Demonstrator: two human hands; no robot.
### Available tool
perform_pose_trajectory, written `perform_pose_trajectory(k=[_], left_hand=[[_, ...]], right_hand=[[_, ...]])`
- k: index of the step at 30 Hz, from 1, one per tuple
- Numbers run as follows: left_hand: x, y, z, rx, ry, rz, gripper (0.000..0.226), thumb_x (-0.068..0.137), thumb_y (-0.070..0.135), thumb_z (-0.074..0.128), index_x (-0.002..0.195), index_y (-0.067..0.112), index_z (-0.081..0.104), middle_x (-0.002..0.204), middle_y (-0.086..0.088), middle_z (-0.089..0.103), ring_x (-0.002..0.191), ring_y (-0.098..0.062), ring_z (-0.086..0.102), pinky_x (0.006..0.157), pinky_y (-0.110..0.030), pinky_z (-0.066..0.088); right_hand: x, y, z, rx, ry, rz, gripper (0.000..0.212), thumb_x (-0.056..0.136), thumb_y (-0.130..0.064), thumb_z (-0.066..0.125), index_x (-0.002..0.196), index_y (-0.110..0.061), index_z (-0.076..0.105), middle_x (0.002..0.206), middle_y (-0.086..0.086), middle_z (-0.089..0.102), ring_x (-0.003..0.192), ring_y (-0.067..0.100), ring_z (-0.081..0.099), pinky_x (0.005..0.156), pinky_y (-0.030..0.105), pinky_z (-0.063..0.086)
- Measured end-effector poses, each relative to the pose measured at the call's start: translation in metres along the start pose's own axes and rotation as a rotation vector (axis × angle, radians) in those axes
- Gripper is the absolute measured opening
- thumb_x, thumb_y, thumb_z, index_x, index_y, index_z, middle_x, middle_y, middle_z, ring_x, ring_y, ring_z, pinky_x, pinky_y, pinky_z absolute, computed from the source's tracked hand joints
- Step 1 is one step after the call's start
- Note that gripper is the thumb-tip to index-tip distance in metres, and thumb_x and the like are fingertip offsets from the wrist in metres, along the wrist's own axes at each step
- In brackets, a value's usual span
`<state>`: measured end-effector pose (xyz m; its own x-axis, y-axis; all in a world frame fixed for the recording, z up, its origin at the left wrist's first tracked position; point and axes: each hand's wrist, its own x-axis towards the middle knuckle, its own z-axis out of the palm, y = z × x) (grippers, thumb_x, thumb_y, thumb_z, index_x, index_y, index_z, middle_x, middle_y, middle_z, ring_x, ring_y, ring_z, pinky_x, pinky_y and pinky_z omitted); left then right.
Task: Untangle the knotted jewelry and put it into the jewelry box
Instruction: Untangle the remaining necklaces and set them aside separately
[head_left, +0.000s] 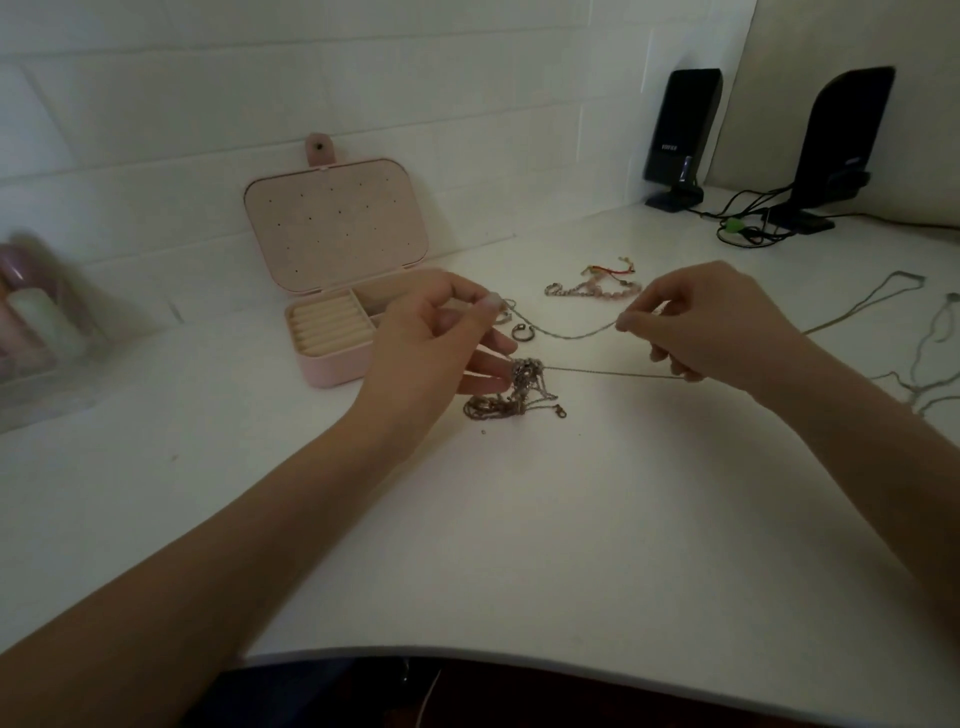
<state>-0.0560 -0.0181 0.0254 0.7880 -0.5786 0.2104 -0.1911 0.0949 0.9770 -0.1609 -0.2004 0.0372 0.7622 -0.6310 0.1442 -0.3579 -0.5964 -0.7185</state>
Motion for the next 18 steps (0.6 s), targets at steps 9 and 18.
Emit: perform_pose_trajectory(k=[9, 18], left_hand=[[-0.001, -0.005, 0.003, 0.022, 0.034, -0.067, 0.007, 0.095, 0.014, 0.056, 0.094, 0.007, 0.055, 0.071, -0.012, 0.070, 0.047, -0.016, 0.066, 0.043, -0.022, 0.050], [0.000, -0.006, 0.003, 0.042, 0.028, -0.036, 0.010, 0.093, 0.011, 0.060, 0.084, 0.010, 0.055, 0.063, -0.004, 0.070, 0.056, -0.017, 0.068, 0.051, -0.029, 0.057]], right_hand=[[-0.025, -0.026, 0.022, 0.030, -0.172, -0.409, 0.014, 0.074, -0.045, 0.065, 0.078, -0.032, 0.066, 0.080, -0.015, 0.067, 0.073, 0.000, 0.061, 0.074, 0.023, 0.050], [-0.028, -0.021, 0.037, 0.151, -0.170, -0.398, 0.016, 0.075, -0.012, 0.078, 0.073, -0.014, 0.063, 0.073, -0.005, 0.070, 0.070, 0.022, 0.067, 0.073, 0.038, 0.054]])
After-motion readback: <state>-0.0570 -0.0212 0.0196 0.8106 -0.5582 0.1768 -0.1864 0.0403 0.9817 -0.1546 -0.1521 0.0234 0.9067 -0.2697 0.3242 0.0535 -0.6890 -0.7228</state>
